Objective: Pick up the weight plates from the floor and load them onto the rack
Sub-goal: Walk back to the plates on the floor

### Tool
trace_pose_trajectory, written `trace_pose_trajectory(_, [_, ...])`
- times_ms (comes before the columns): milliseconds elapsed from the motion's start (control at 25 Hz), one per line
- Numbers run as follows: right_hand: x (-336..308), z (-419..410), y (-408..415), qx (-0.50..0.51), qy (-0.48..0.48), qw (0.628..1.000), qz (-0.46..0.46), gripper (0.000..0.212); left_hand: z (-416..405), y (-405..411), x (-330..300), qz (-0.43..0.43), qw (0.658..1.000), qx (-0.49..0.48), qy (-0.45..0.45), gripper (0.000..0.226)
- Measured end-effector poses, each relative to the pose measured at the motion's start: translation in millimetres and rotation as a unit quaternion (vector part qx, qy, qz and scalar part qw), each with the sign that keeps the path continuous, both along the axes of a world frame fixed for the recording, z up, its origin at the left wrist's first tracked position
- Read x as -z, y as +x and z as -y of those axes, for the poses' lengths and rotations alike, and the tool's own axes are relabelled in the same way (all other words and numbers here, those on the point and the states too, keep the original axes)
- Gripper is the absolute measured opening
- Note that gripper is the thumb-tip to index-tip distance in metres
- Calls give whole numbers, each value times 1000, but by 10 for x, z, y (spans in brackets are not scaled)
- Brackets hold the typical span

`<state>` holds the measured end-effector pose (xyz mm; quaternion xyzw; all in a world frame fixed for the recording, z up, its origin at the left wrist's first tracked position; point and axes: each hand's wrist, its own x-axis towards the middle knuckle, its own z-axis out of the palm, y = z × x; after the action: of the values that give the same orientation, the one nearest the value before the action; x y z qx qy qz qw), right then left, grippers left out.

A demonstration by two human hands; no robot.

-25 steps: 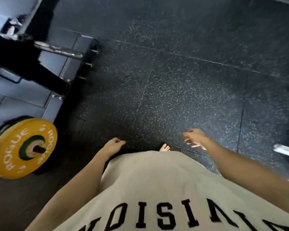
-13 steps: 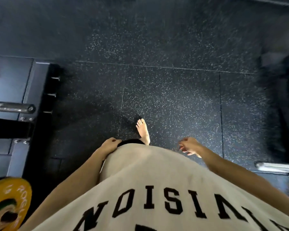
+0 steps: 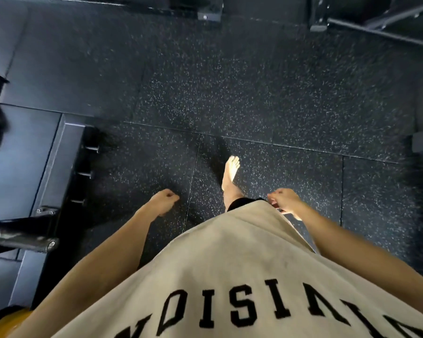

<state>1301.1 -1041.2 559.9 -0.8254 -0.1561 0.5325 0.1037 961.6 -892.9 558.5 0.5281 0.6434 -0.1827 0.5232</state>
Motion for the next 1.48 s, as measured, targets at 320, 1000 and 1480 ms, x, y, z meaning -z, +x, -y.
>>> trace_pose_trajectory(320, [-69,-2633,748,-129,-15,992,-4,21,-1666,265,-86,-48,989,-135,42,24])
trace_pose_trajectory(1000, [-109,-8428,-505,-377,49,923,56,11,-6006,-782,-123,1,932,-360,35,26])
trace_pose_trajectory(1480, [-11,-12023,-2622,-578,13,816,12,13,-8085,-1895,-108,-44,814,-577,52,25])
